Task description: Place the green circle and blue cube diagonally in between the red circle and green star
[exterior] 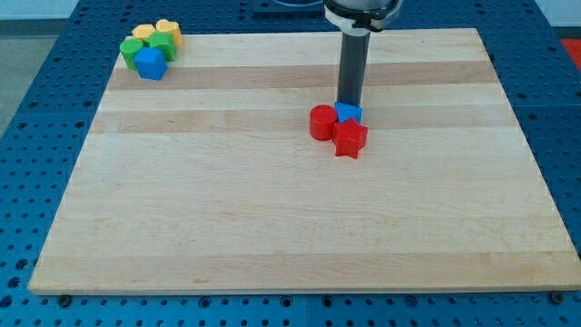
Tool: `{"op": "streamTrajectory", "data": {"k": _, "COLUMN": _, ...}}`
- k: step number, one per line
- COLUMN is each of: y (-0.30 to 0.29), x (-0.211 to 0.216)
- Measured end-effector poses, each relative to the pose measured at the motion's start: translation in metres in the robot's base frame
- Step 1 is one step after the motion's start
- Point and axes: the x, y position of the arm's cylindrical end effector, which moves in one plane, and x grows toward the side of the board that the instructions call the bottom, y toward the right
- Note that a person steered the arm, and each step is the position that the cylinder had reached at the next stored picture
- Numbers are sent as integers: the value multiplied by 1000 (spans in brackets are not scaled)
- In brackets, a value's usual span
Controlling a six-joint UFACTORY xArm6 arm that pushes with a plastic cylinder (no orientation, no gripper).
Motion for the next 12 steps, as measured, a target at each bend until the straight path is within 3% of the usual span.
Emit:
{"op": "streamTrajectory", "data": {"k": 2, "y": -33, "x": -22}}
{"op": "streamTrajectory", "data": {"k": 3, "y": -86, "x": -42}}
{"op": "streamTrajectory", "data": {"k": 7, "y": -362, "x": -28}}
{"op": "streamTrajectory", "data": {"k": 8, "y": -370, "x": -31}}
{"op": "streamTrajectory", "data": {"k": 10, "y": -370, "x": -88}}
{"op": "streamTrajectory", "data": {"k": 12, "y": -370, "x": -94}}
